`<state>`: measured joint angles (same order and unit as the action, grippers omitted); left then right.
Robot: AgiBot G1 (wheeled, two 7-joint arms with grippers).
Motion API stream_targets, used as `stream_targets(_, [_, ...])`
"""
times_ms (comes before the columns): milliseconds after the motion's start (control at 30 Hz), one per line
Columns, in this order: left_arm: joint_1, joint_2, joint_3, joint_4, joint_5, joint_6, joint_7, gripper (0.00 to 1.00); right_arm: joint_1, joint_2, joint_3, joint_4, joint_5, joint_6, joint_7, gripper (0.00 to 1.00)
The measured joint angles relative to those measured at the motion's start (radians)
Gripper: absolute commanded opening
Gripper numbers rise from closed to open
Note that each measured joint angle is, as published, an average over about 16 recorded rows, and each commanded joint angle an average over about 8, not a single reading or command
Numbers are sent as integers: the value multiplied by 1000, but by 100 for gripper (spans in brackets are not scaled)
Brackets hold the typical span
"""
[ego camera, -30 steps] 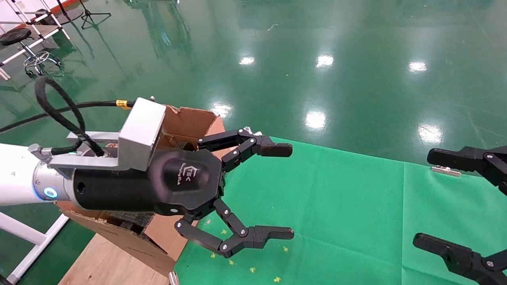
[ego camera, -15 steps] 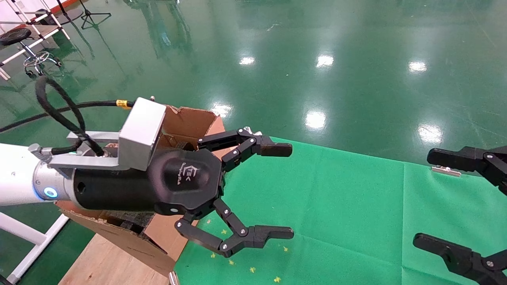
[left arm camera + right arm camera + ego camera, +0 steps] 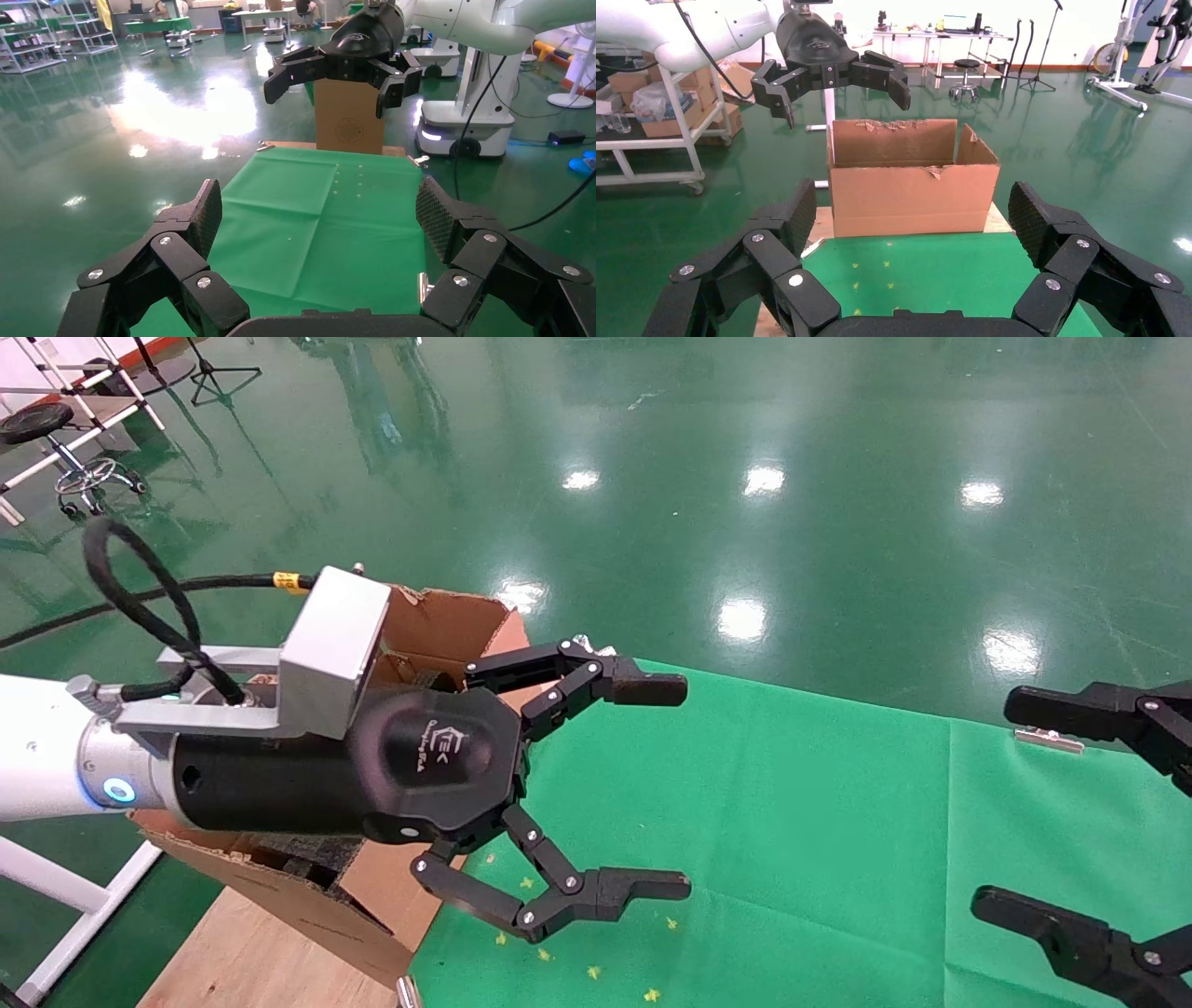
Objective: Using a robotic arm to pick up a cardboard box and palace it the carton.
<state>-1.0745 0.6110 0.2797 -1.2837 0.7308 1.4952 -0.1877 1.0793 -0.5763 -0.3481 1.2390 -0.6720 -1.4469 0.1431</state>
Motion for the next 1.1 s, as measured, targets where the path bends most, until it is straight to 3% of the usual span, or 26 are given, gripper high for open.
stream_targets(1100, [0, 0, 0, 0, 0, 0, 0, 100, 0, 0, 0, 0, 0, 0, 0, 100])
